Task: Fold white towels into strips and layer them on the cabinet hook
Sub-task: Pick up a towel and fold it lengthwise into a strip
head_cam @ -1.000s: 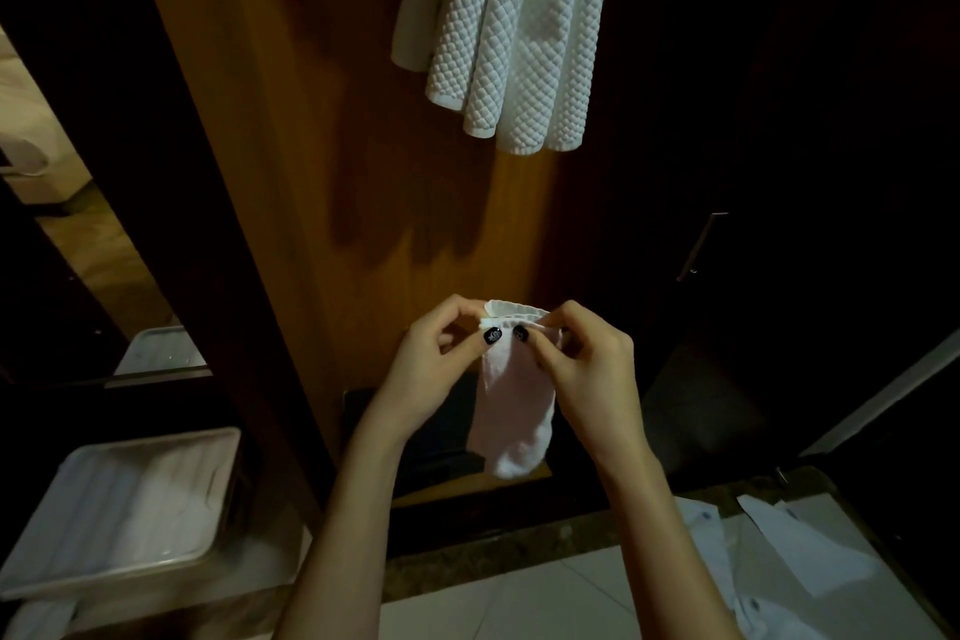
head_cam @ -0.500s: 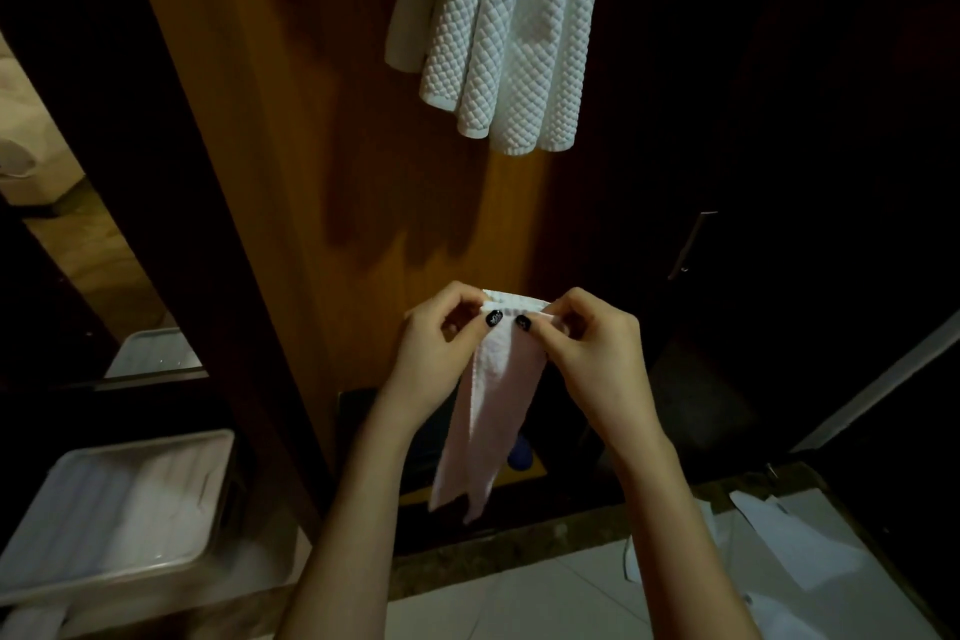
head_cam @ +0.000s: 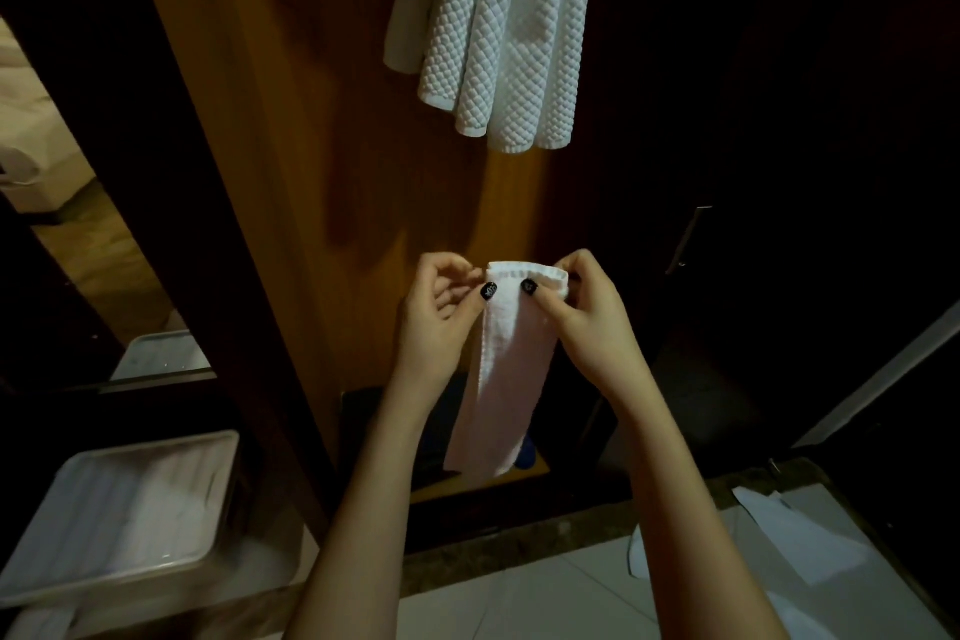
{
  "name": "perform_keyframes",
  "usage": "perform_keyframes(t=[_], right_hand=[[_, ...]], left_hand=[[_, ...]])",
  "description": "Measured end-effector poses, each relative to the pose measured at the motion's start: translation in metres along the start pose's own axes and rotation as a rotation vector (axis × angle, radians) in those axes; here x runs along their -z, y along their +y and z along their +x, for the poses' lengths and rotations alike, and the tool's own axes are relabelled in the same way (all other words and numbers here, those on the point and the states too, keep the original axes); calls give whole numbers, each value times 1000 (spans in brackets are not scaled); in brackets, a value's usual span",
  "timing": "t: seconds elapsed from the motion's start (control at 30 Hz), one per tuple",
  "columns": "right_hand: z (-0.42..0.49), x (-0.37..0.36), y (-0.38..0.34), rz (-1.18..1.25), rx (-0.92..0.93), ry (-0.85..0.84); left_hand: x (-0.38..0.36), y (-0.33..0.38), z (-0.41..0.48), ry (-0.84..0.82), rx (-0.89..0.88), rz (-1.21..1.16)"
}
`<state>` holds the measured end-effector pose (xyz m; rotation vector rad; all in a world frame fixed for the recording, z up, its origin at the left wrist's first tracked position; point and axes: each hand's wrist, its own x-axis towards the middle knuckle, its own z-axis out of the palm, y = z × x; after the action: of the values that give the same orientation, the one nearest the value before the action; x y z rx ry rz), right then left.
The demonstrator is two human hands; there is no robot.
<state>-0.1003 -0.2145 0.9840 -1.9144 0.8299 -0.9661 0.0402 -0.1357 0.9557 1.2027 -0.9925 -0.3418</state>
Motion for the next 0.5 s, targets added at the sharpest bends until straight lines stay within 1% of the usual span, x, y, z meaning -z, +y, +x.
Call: perform_keyframes(t=[0.03,0.13,0.23,0.27,0.33,0.4,0.43,0.5], right_hand=[[4,0,-2,12,4,16],[16,3,-7,77,-1,67],[24,5,-10,149,-6,134],[26,5,-10,179,-10,154],[28,6,-10,236,-19,182],[31,7,-10,287,-20,193],[33,7,-12,303,-18,190],[40,7,-15,315,-17,166]], left_hand=[[1,-6,-2,21,11,21],[2,-34,-11,38,61,242],[2,-59,-26,-14,257,270],[2,-66,-29,-41,278,290],[1,-74,-33,-71,227,362],[0,-74,-32,-82,225,401],[0,-73,-31,-103,227,417],[-1,-71,-29,-127,161,459]])
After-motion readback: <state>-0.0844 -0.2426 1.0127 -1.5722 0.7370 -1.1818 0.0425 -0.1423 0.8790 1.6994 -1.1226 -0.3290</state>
